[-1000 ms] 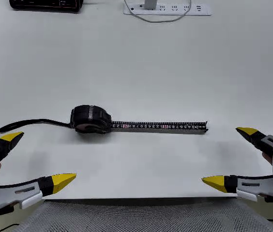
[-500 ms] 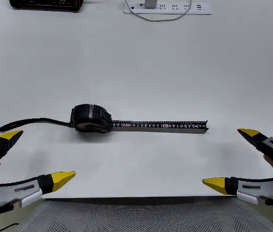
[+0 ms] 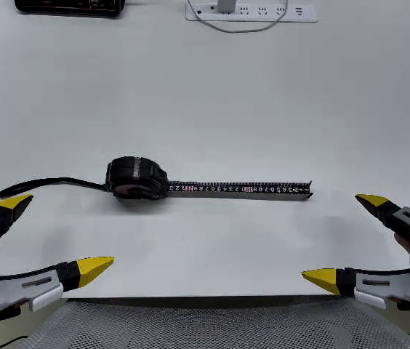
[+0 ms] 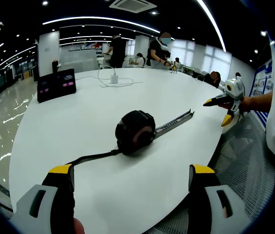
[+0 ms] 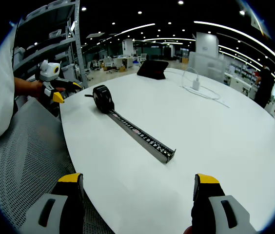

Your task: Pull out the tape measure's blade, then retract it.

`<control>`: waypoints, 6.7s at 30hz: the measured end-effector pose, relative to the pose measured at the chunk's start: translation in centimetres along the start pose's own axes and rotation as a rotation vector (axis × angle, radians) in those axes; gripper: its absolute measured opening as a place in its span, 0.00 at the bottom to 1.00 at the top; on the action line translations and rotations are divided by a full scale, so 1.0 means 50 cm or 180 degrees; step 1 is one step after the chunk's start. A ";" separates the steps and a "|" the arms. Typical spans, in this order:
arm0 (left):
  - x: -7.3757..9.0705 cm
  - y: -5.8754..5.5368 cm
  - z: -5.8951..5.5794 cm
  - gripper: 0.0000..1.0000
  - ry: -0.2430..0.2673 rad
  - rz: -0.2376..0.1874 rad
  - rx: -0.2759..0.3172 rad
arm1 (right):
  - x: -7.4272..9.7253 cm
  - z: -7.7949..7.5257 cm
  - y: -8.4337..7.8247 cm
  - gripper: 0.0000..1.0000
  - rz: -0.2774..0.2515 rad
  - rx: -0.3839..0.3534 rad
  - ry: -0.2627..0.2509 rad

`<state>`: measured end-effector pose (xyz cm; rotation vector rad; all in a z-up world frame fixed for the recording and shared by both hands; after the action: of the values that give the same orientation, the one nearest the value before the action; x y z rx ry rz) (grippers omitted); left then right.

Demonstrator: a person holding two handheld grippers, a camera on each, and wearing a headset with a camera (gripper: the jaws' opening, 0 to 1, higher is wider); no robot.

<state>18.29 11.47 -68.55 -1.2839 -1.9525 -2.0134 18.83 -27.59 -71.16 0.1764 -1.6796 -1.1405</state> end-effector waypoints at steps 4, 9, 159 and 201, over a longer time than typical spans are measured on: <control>0.001 0.000 0.002 0.95 0.0014 0.0000 -0.0005 | -0.001 0.003 0.001 0.93 0.0007 0.0011 0.0005; 0.000 0.002 0.000 0.96 0.0008 -0.0009 0.0006 | -0.001 0.006 0.005 0.93 0.0004 0.0017 0.0010; -0.219 0.066 -0.042 0.67 0.0763 -0.0240 0.0997 | -0.056 -0.086 0.058 0.58 0.0193 0.0491 0.0304; -0.225 0.064 -0.031 0.60 0.0844 -0.0274 0.1214 | -0.100 -0.106 0.058 0.33 0.0761 0.1211 0.0703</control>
<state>26.64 4.03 -72.28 -0.8177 -2.1479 -1.6288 26.47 -26.16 -72.35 0.3190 -1.6534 -0.5952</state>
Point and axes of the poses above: the centre of the closed fingertips' face, and the gripper's own axes: x roughly backward along the fingers, z roughly to its left, y roughly out of its top, the point moved 4 cm from there along x, roughly backward along the fingers, and after that the axes turned 4 degrees about x, right-handed, at the moved point
